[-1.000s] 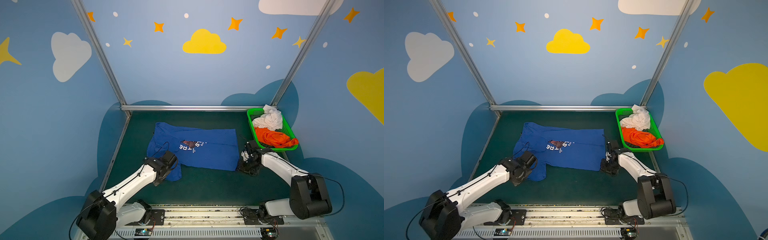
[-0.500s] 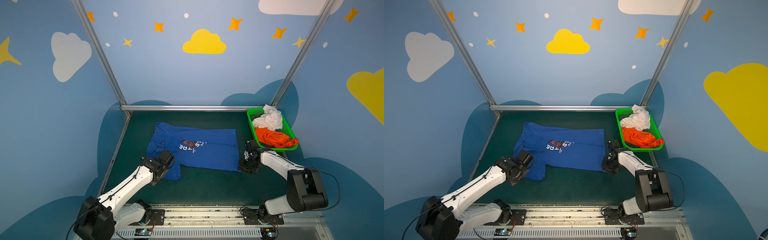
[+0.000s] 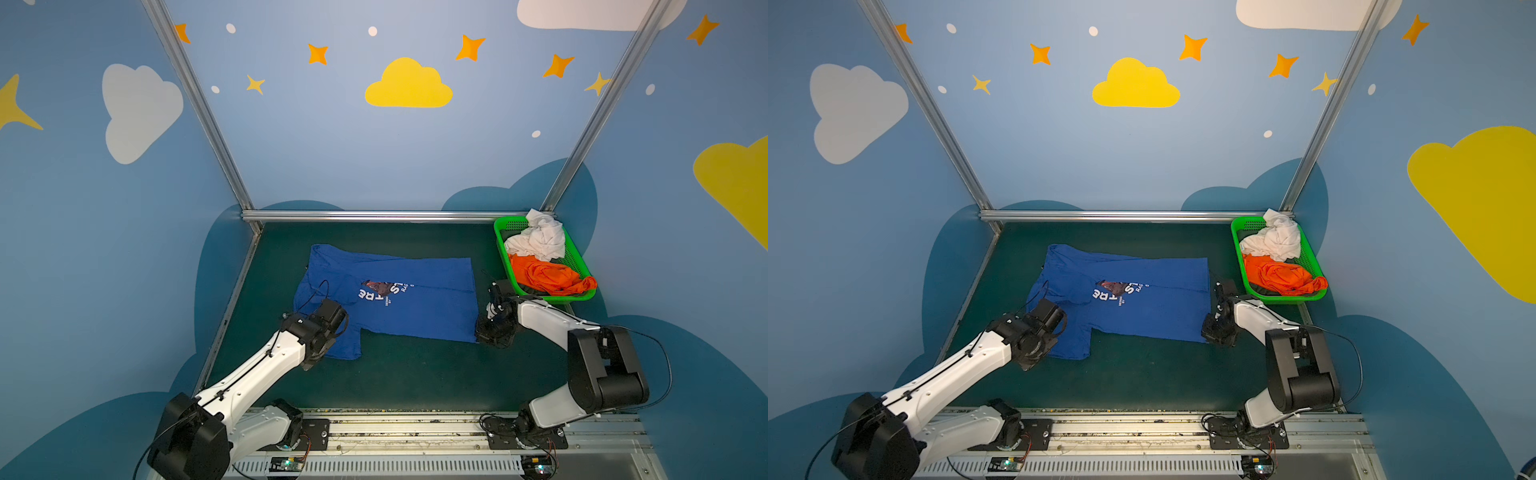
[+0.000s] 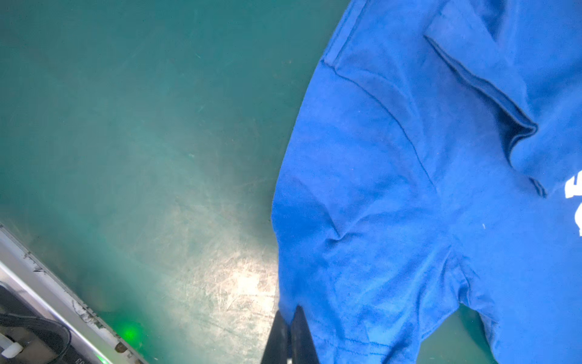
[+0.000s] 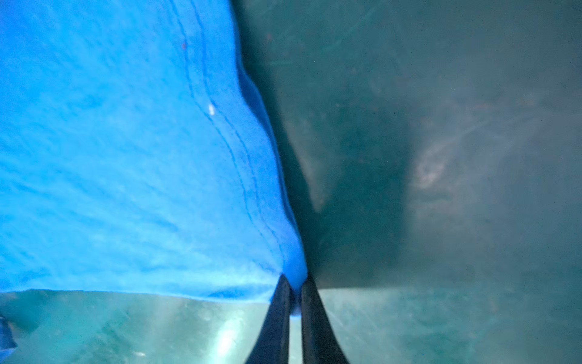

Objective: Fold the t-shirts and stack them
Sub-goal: 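Lift the near edge with both grippers and fold it toward the far edge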

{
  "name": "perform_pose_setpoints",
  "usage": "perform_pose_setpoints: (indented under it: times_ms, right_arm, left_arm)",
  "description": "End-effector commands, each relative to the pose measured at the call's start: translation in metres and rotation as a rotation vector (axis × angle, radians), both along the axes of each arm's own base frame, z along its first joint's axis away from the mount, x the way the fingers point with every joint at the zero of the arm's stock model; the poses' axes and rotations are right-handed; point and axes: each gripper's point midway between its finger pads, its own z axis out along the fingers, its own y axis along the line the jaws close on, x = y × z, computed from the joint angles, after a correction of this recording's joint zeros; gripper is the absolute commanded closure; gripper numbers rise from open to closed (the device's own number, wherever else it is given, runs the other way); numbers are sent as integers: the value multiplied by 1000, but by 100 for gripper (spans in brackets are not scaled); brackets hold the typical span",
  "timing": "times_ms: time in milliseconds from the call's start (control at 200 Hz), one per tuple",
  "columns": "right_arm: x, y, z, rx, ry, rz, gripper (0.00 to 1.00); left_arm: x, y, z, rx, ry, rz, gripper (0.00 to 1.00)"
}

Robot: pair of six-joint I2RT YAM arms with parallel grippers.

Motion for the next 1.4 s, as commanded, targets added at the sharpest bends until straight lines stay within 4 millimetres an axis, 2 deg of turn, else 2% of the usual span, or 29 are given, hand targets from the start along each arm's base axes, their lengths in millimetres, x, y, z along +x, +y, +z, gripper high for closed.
perform_pose_setpoints:
  times_ms: [0,75,416,646,786,1121,1397]
  right_arm:
    - [-6,-2,-6,-13,39,-3,94]
    - [-3,-1,-5,-7,41,6,100]
    - [18,10,18,21,14,96,100]
    - [44,9,33,15,-13,123,100]
    - [59,8,40,16,-46,123,100]
    - [87,2,37,20,-35,109,100]
    - [112,-1,42,36,-58,80,100]
  left_arm:
    - [8,4,11,20,-21,-7,95]
    - [15,4,18,22,-40,-14,95]
    - [63,7,44,20,-86,-58,95]
    - [115,11,69,65,-114,-131,95]
    - [146,17,77,92,-124,-153,95]
    - [220,21,100,140,-204,-222,95]
    - [265,25,132,146,-349,-274,95]
